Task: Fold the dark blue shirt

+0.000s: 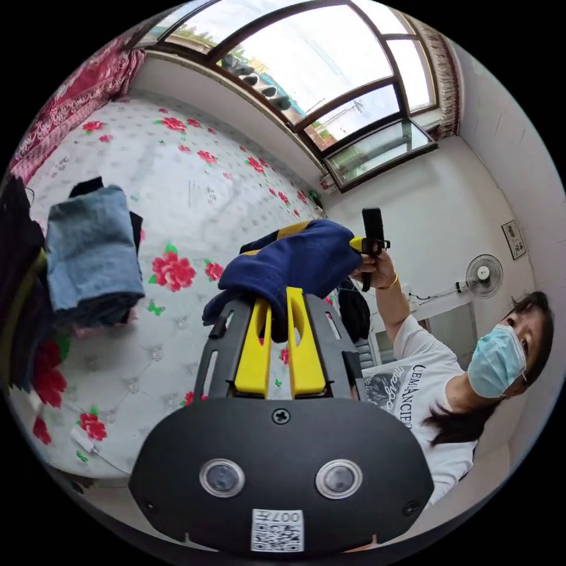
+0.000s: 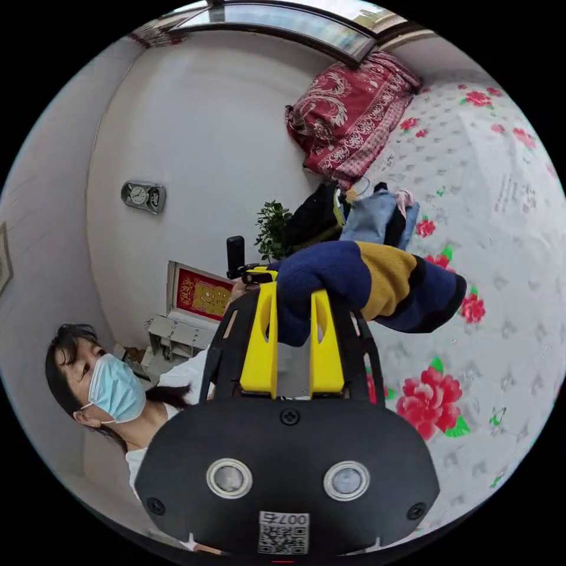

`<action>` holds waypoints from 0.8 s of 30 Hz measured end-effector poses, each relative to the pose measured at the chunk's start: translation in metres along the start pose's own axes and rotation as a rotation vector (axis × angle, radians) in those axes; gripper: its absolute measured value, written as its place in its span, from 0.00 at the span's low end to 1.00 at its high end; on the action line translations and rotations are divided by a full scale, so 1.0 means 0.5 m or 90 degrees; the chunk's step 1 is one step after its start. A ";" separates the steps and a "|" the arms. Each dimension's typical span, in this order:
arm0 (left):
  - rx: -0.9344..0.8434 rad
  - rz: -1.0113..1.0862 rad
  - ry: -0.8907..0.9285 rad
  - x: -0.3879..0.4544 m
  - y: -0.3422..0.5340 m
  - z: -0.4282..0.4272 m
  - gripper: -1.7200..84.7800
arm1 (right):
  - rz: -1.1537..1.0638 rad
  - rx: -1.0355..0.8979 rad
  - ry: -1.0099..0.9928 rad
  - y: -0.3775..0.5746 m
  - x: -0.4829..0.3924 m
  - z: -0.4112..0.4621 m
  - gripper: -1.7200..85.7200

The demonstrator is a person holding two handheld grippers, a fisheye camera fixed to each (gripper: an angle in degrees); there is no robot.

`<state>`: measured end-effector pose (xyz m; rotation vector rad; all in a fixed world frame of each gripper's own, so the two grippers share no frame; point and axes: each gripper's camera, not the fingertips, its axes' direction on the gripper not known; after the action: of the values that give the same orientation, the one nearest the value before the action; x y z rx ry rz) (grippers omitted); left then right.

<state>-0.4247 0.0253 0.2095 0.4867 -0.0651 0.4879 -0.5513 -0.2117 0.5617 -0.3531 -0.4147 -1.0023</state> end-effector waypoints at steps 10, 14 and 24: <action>0.095 0.045 -0.153 -0.156 -0.072 -0.304 0.06 | -0.113 0.087 0.011 -0.365 -0.050 0.216 0.08; 0.011 -0.089 -0.160 -0.370 0.028 -0.175 0.06 | 0.039 0.015 0.029 -0.359 0.166 0.381 0.08; 0.099 -0.107 -0.236 -0.400 0.248 -0.032 0.10 | 0.019 0.051 0.037 -0.195 0.247 0.437 0.12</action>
<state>-0.6603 0.0415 0.2143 0.7245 -0.3415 0.2331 -0.6147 -0.2483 0.8211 -0.2563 -0.3957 -0.9620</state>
